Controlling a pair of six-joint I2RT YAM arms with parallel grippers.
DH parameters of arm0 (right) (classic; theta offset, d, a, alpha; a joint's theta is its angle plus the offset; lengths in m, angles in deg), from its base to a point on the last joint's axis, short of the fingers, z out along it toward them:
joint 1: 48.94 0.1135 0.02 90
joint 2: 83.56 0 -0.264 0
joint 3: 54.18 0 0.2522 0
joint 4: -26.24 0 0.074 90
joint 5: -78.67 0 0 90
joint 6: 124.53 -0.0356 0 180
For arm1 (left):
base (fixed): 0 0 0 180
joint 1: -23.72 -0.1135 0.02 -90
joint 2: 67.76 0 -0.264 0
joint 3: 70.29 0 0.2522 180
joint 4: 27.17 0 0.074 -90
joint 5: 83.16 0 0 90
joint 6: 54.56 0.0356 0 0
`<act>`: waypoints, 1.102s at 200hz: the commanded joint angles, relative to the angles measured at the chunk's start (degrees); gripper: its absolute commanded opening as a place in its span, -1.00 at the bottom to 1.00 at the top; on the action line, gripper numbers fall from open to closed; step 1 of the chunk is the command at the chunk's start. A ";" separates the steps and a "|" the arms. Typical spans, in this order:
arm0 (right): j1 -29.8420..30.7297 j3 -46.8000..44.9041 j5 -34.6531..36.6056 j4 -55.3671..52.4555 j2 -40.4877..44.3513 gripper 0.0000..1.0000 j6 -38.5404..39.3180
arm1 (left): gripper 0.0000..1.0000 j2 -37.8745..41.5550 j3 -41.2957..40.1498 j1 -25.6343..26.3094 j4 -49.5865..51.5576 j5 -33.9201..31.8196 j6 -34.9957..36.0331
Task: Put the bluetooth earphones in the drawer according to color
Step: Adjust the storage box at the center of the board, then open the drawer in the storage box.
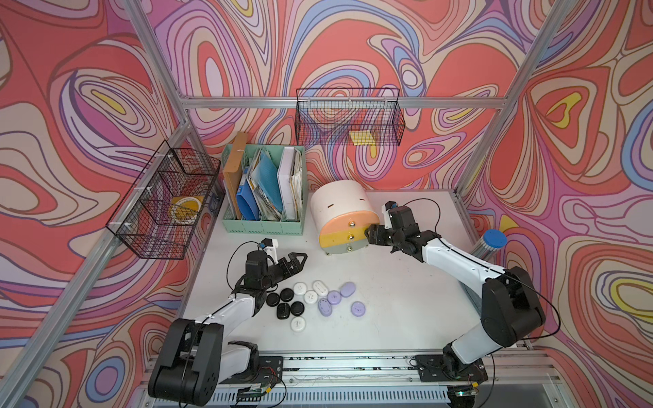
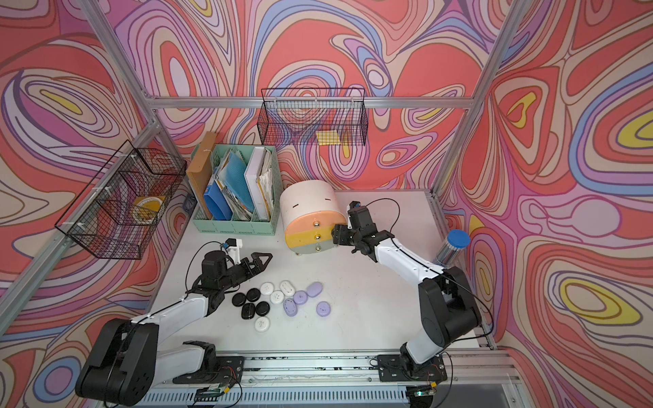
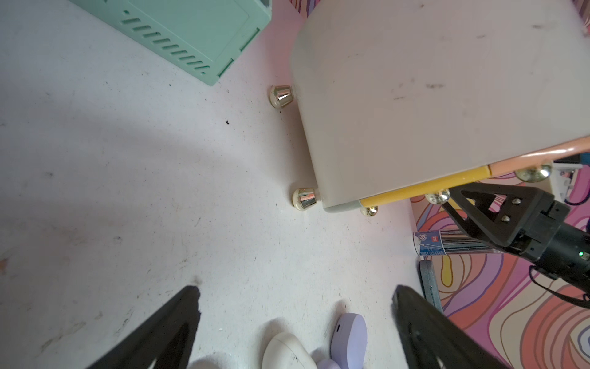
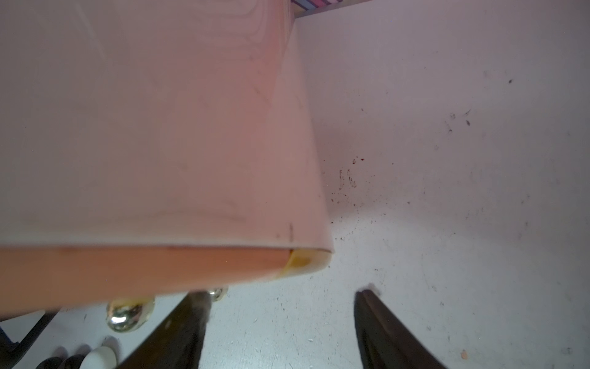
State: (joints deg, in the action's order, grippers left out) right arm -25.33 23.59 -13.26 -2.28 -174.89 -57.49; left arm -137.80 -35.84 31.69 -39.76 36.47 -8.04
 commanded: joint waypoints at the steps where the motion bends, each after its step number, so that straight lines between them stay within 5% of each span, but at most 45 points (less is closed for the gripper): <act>1: -0.33 1.26 0.78 -2.21 2.60 0.48 0.26 | 0.98 2.15 0.85 0.47 1.80 -0.07 1.19; 32: 0.03 -1.61 -10.19 -0.47 7.97 0.48 0.11 | 0.98 3.12 0.93 0.55 2.47 -0.02 1.21; 60: 2.71 -2.28 -13.18 0.17 10.15 0.39 -1.48 | 0.98 2.13 1.33 0.56 2.50 0.45 0.96; 175: 10.00 13.87 1.22 -6.98 -1.75 -0.35 -5.81 | 0.97 0.34 2.16 0.65 4.32 -0.46 1.38; 220: 10.08 19.00 3.97 -10.17 -5.88 -0.49 -5.96 | 0.98 0.23 2.34 0.65 4.47 -0.38 1.30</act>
State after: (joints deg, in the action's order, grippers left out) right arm -15.47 39.92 -12.89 -10.09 -178.67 -63.15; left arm -137.10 -34.84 32.02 -35.83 36.25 -7.85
